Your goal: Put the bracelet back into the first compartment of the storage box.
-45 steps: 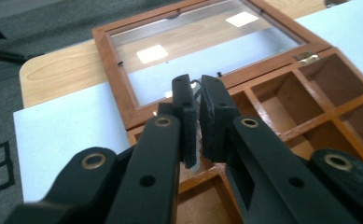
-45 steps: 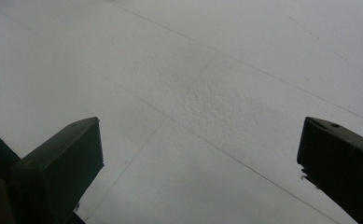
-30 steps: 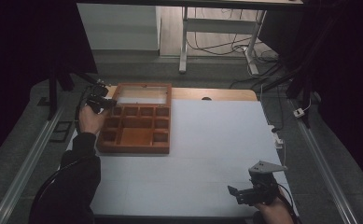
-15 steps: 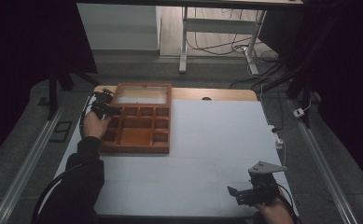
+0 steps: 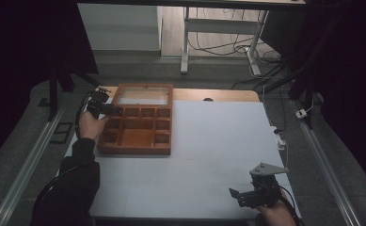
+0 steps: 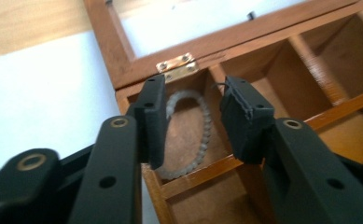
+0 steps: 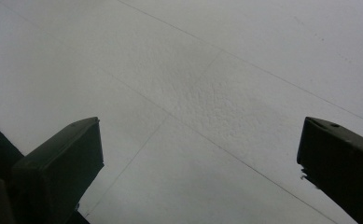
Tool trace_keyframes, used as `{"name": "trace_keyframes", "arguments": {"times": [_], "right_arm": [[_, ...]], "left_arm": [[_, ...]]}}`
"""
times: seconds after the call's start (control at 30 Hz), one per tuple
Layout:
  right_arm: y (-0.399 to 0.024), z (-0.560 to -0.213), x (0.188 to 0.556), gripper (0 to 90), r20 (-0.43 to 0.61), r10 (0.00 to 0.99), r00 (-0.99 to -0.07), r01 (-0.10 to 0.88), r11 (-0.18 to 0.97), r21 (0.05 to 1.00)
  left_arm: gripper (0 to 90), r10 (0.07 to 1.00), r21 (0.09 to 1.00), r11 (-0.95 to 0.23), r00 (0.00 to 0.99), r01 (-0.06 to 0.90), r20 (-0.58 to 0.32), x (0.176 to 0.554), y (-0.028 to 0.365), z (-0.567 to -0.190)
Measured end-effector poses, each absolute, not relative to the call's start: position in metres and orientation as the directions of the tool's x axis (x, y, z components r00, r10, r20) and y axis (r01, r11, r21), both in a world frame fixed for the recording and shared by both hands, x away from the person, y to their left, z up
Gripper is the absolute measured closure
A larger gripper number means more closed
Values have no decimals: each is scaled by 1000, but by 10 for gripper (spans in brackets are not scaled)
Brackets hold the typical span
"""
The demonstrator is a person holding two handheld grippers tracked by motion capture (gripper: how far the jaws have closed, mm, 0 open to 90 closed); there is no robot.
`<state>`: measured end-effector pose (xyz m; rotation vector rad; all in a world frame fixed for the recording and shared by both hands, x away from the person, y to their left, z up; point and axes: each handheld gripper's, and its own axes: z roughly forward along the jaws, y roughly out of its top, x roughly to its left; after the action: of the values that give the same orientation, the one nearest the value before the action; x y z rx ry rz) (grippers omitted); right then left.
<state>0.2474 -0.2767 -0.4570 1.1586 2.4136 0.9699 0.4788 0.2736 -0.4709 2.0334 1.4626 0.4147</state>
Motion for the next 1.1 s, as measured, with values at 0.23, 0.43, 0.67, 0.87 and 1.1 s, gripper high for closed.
{"name": "trace_keyframes", "arguments": {"times": [0.23,0.43,0.67,0.87,1.1], "right_arm": [[-277,-457,247,0,23,773,-634,575,450,683],[-276,-457,247,0,21,774,-633,574,451,683],[-276,-457,247,0,21,774,-632,575,452,682],[-276,-457,247,0,22,773,-634,575,452,681],[-276,-457,247,0,23,773,-634,575,451,683]], "left_arm": [[453,917,651,-208,377,730,-131,471,275,-461],[328,888,673,-186,416,716,-197,463,276,-460],[167,859,676,-196,457,711,-232,453,274,-456],[46,824,681,-238,515,692,-236,442,266,-452],[0,788,704,-277,574,655,-224,427,256,-454]]}}
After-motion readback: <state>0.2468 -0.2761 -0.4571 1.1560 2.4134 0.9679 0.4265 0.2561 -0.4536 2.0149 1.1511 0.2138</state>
